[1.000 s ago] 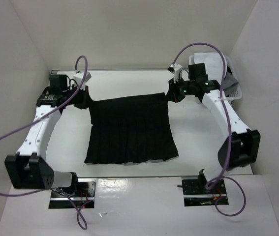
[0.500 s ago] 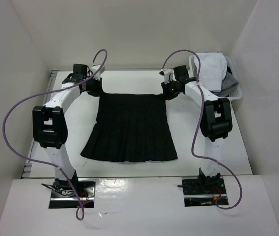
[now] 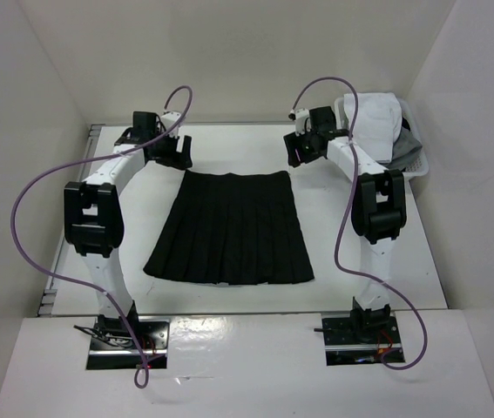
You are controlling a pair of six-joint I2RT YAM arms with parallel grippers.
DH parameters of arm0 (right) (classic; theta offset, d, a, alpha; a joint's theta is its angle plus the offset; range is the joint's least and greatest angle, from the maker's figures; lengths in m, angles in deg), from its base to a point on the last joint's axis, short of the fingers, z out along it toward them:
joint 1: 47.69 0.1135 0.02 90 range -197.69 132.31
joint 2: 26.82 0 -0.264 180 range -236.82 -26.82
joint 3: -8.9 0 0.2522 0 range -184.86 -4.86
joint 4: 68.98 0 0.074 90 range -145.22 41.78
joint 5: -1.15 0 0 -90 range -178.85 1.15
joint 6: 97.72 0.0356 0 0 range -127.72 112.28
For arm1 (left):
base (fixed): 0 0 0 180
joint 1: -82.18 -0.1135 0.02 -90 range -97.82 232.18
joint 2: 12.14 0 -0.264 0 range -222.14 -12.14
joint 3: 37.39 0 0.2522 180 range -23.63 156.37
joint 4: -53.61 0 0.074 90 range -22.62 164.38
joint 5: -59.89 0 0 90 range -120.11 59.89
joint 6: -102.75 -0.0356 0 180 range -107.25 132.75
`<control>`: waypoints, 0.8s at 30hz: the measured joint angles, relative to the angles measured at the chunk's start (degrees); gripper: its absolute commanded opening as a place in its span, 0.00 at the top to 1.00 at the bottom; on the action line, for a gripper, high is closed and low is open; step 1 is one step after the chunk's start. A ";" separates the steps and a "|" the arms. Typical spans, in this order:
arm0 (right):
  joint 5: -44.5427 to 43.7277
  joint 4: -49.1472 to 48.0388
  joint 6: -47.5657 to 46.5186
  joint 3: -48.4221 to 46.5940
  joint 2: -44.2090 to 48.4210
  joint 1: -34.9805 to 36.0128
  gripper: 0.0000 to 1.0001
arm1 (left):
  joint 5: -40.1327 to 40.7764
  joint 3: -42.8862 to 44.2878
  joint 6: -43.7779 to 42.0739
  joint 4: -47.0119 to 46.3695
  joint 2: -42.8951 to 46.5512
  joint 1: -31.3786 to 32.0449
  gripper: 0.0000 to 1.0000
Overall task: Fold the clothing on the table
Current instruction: Flatten the skirt out, then fold the skirt
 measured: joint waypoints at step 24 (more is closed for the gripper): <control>2.23 0.15 0.50 -0.48 -1.90 0.00 0.40 | -3.45 -0.09 2.19 1.88 -9.29 0.00 0.16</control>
